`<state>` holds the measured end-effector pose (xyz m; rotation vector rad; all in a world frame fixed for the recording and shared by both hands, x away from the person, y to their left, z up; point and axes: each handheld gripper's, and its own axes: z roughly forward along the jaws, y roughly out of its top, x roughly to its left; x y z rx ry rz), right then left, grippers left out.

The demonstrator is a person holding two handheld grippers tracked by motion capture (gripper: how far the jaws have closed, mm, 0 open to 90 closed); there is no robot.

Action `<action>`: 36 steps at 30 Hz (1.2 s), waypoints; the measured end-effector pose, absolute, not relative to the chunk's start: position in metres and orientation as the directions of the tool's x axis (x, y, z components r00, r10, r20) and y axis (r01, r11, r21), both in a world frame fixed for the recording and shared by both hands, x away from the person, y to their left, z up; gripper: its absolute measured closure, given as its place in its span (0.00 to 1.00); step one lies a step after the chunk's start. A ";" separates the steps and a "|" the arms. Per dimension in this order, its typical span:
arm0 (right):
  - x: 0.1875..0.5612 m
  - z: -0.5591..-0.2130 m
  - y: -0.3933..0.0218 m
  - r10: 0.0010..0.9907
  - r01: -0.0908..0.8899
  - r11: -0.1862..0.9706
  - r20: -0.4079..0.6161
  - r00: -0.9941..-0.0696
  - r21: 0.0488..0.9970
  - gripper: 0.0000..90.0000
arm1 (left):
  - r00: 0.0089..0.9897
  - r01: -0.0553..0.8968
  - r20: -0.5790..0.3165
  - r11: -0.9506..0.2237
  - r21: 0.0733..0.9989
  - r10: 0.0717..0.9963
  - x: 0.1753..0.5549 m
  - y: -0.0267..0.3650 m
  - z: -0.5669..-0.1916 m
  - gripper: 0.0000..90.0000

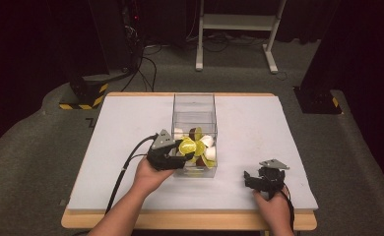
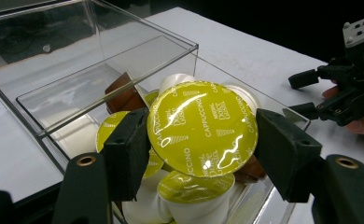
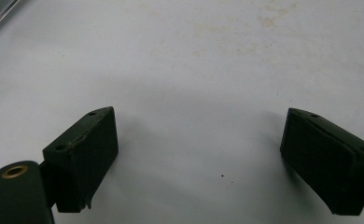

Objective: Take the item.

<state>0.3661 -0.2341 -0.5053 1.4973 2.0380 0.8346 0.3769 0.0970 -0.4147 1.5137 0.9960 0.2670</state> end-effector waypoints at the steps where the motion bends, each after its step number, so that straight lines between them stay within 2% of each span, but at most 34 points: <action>1: 0.366 -0.505 -0.234 0.957 0.668 0.218 -0.020 -0.291 0.711 0.12 | 0.598 0.428 -0.384 0.126 0.895 0.704 0.377 0.098 -0.413 0.42; 18: 0.366 -0.505 -0.234 0.956 0.668 0.218 -0.020 -0.291 0.712 0.12 | 0.589 0.416 -0.387 0.145 0.898 0.710 0.379 0.110 -0.407 0.42; 36: 0.366 -0.505 -0.234 0.956 0.667 0.219 -0.021 -0.292 0.712 0.12 | 0.552 0.407 -0.393 0.173 0.897 0.735 0.381 0.139 -0.408 0.42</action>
